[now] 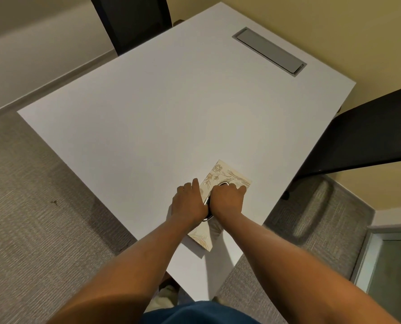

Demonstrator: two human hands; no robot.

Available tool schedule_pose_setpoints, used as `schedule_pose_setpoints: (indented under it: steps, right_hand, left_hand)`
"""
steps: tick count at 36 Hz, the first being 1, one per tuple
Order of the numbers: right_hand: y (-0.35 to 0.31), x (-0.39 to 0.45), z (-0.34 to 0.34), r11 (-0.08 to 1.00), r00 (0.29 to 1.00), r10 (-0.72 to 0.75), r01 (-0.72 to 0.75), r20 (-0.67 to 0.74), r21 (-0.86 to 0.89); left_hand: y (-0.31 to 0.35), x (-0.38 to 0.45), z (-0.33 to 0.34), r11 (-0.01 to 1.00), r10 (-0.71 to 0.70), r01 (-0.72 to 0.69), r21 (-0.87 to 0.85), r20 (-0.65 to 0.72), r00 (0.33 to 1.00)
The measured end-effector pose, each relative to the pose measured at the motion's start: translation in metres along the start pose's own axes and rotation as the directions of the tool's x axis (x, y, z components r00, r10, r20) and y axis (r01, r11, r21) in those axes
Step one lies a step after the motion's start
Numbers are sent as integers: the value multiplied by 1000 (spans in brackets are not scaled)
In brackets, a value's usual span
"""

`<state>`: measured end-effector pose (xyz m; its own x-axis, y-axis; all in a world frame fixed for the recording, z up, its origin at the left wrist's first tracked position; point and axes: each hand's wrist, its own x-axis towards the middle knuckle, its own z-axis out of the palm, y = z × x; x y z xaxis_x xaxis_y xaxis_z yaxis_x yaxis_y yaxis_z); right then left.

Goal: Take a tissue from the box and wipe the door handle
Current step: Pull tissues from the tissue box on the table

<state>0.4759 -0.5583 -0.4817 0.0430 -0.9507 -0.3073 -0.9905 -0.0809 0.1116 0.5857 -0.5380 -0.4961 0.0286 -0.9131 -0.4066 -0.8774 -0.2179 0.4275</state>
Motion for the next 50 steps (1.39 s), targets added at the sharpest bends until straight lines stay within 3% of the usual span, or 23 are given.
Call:
schedule_pose_setpoints:
  steps: [9, 16, 21, 25, 29, 36, 41, 50]
  right_hand:
    - [3, -1, -1, 1000, 1000, -30, 30, 7, 0]
    - [17, -3, -6, 981, 997, -71, 73, -17, 178]
    - [31, -6, -18, 876, 994, -103, 77, 30, 475]
    - [44, -4, -30, 802, 989, -133, 73, 58, 593]
    - [55, -7, -34, 702, 994, -89, 13, 68, 713]
    - [67, -18, -34, 526, 995, -36, -61, 94, 848]
    - [70, -26, -33, 486, 998, -22, -36, 53, 873]
    - [75, -40, -32, 421, 998, -21, -37, 51, 906]
  left_hand:
    - [-1, -2, 0, 1000, -8, 8, 10, -14, 1000]
    - [0, -3, -2, 1000, -1, 1, 10, -20, 1000]
    - [-1, 0, 2, 997, 61, -58, 52, -44, 997]
    - [-5, 2, 4, 942, 288, -264, 205, -97, 953]
    - [-6, 5, 1, 875, 431, -406, 263, -45, 901]
    - [-5, 7, -3, 811, 498, -462, 358, -8, 867]
    - [-2, 9, -3, 739, 548, -512, 439, 51, 835]
    - [3, 13, -9, 722, 538, -522, 454, 107, 836]
